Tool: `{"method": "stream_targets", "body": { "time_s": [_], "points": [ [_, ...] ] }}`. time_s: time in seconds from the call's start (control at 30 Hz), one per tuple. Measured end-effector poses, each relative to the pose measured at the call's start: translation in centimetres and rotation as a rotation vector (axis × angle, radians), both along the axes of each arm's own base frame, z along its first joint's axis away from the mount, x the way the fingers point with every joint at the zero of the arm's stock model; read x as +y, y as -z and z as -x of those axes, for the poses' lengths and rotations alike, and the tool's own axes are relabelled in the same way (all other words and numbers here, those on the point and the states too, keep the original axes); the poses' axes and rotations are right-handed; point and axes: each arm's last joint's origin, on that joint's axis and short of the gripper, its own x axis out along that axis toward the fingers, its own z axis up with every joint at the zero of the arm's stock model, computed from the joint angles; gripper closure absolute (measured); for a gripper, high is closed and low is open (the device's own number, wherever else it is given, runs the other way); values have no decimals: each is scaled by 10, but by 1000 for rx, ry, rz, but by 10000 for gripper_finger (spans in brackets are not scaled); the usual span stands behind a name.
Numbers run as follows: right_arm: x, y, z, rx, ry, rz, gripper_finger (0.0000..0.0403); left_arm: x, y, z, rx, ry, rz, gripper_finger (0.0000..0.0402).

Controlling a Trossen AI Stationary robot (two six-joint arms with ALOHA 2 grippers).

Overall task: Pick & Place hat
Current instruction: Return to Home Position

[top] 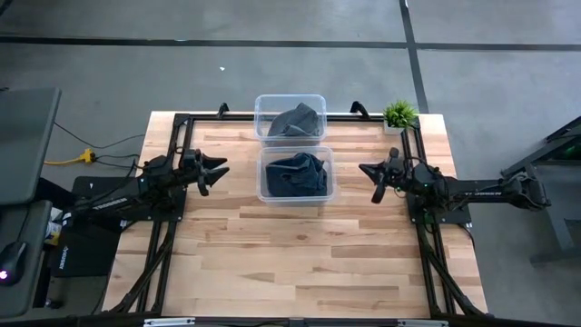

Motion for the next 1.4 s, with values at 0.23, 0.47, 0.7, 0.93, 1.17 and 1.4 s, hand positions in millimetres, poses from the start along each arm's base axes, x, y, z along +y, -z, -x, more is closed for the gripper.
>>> {"method": "stream_targets", "body": {
  "time_s": [0.23, 0.47, 0.7, 0.93, 1.17, 1.4],
  "points": [
    [3, -1, -1, 19, -117, 74, 402, -4, -3, -1, 32, 143, -230, 181],
    [4, -10, -1, -31, -153, 201, 402, -7, -6, -1, 20, 224, -405, 181],
    [4, -7, -2, -4, -148, 195, 402, -4, -5, -1, 69, 108, -436, 181],
    [4, -6, -2, 4, -151, 180, 402, -3, -2, -1, 123, 73, -501, 181],
    [4, -6, -2, 4, -151, 180, 402, -3, 0, -1, 144, 75, -489, 181],
    [4, -6, -2, 4, -151, 180, 402, -3, 0, -1, 145, 76, -485, 181]
  ]
}}
